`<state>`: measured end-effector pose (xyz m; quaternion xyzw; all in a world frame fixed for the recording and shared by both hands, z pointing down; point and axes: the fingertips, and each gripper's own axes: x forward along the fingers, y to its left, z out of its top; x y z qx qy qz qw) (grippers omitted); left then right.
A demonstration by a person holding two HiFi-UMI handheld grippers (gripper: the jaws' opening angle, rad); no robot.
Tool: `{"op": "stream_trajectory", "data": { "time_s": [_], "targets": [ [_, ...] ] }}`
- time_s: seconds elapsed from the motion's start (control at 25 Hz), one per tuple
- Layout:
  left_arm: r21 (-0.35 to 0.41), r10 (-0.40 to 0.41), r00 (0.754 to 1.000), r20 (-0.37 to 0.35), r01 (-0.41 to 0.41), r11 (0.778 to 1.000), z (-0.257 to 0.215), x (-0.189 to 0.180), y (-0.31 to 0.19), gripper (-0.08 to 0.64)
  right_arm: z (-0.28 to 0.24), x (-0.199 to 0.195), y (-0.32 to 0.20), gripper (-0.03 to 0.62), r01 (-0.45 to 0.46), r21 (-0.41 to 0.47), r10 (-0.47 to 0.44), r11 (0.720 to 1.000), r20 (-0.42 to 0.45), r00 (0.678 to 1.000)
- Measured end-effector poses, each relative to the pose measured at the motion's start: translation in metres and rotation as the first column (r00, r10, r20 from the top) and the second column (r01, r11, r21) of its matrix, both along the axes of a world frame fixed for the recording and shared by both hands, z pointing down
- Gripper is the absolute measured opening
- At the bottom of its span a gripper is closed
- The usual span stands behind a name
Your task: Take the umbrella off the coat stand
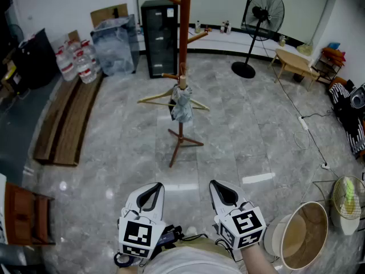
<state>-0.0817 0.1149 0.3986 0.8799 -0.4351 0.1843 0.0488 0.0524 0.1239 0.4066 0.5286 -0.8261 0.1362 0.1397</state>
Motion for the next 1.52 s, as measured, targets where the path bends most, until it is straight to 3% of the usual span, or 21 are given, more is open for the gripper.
{"op": "stream_trajectory", "data": {
  "time_s": [0.52,0.72,0.96,1.0,1.04,1.16,1.52],
  "targets": [
    [0.006,0.008,1.0,0.004,-0.008,1.0,0.002,0.003,0.001,0.012,0.001,0.001,0.002,0.0,0.0,0.003,0.0,1.0,0.001,1.0],
    [0.013,0.009,1.0,0.004,-0.009,1.0,0.002,0.005,0.003,0.012,-0.005,0.001,0.003,0.0,0.008,0.049,-0.007,0.999,-0.014,1.0],
    [0.082,0.02,0.998,-0.063,-0.015,0.996,-0.016,0.011,0.005,0.008,-0.013,0.001,0.004,0.002,0.001,0.088,-0.002,0.996,0.008,1.0],
    [0.087,0.025,0.997,-0.078,-0.018,0.996,-0.019,0.012,0.005,0.008,-0.013,0.0,0.005,0.033,0.006,0.09,-0.007,0.996,0.014,1.0],
    [0.088,0.03,0.996,-0.089,-0.023,0.996,-0.021,0.013,0.005,0.057,-0.014,-0.001,0.005,0.089,0.011,0.09,-0.013,0.996,0.021,1.0],
    [0.09,0.041,0.995,-0.091,-0.032,0.995,-0.02,0.017,0.007,0.107,-0.013,-0.001,0.005,0.107,0.019,0.091,-0.022,0.996,0.031,0.999],
    [0.107,0.022,0.996,-0.083,-0.013,0.994,-0.027,0.029,0.012,0.117,-0.014,0.015,0.009,0.112,0.025,0.09,-0.029,0.996,0.047,0.998]
  ]
}}
